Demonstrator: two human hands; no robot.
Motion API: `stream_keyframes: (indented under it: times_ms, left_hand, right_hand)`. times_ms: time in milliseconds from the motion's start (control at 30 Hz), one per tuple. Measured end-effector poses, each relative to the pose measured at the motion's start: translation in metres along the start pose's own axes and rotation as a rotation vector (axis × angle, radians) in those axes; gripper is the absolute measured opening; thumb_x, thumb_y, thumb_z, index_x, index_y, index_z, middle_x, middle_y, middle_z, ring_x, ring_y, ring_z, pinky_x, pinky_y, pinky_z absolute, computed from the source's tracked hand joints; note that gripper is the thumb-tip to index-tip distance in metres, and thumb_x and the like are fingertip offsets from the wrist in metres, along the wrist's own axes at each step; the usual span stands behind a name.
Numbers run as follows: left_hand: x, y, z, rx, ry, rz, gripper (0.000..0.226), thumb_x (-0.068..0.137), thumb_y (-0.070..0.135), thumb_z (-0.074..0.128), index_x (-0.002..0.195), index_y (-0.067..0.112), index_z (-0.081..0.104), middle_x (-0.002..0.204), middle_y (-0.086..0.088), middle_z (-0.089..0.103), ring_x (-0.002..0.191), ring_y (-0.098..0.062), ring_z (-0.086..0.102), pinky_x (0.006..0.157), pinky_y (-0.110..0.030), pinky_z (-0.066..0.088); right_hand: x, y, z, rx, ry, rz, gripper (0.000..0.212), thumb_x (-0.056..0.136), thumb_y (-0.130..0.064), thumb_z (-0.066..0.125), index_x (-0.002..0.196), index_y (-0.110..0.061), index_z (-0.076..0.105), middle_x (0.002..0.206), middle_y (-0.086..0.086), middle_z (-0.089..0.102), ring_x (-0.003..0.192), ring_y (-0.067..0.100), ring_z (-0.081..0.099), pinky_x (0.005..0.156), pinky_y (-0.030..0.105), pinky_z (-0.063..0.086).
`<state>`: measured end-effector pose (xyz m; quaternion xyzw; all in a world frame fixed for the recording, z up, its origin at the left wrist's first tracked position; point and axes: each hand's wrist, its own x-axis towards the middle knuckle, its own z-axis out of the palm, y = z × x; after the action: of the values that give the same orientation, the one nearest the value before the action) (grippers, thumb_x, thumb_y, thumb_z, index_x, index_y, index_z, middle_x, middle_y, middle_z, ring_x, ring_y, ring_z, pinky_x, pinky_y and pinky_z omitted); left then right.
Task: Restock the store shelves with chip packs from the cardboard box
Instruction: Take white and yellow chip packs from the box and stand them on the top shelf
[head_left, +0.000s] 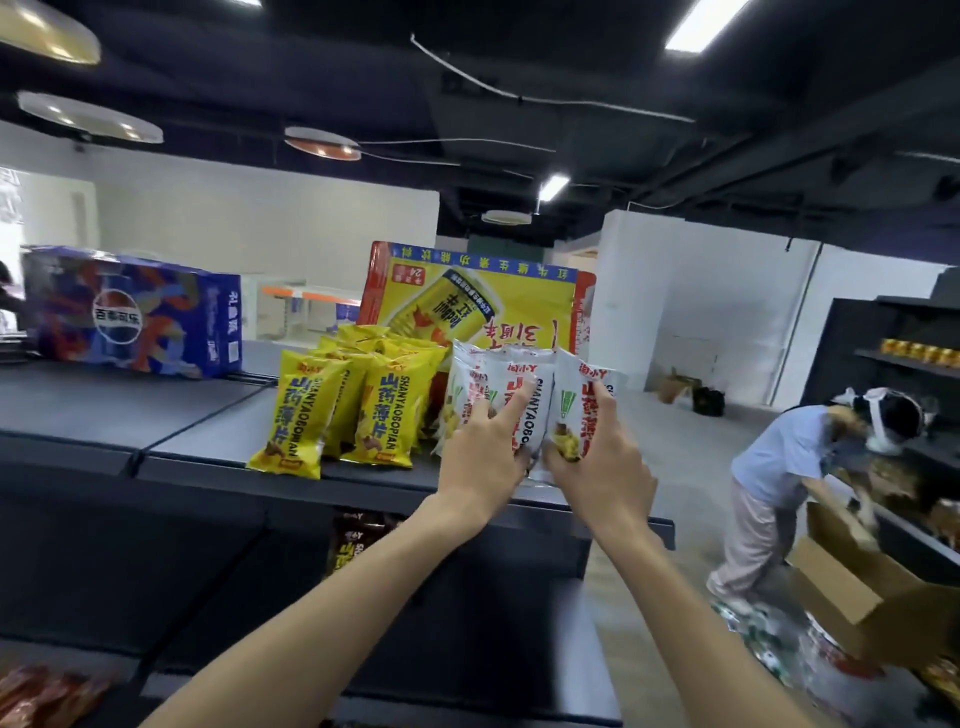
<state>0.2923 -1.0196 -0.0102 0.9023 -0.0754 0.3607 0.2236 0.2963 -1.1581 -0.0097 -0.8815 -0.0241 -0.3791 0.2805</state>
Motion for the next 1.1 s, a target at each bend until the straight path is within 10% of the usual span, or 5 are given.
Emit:
stream_keyframes:
  times_ms: [767,1100]
  left_hand:
    - [0.143,0.005,0.177,0.268,-0.127,-0.273,0.085,0.09,-0.008,0.037,0.151,0.045,0.01,0.128,-0.015,0.034,0.094,-0.034,0.059,0.077,-0.04,0.052]
    - [0.138,-0.017,0.2,0.109,-0.169,-0.33,0.087,0.09,0.012,0.055,0.15,0.051,0.006,0.144,-0.017,0.019,0.12,-0.039,0.046,0.091,-0.042,0.047]
  right_hand:
    - [0.145,0.107,0.126,0.106,-0.057,0.165,0.085,0.088,-0.033,0.066,0.151,-0.037,0.01,0.122,0.008,0.055,0.108,0.031,0.057,0.081,0.045,0.05]
    - [0.137,0.115,0.147,0.126,-0.054,0.107,0.075,0.091,-0.03,0.063,0.151,-0.036,0.02,0.112,0.007,0.06,0.098,0.033,0.062,0.075,0.043,0.051]
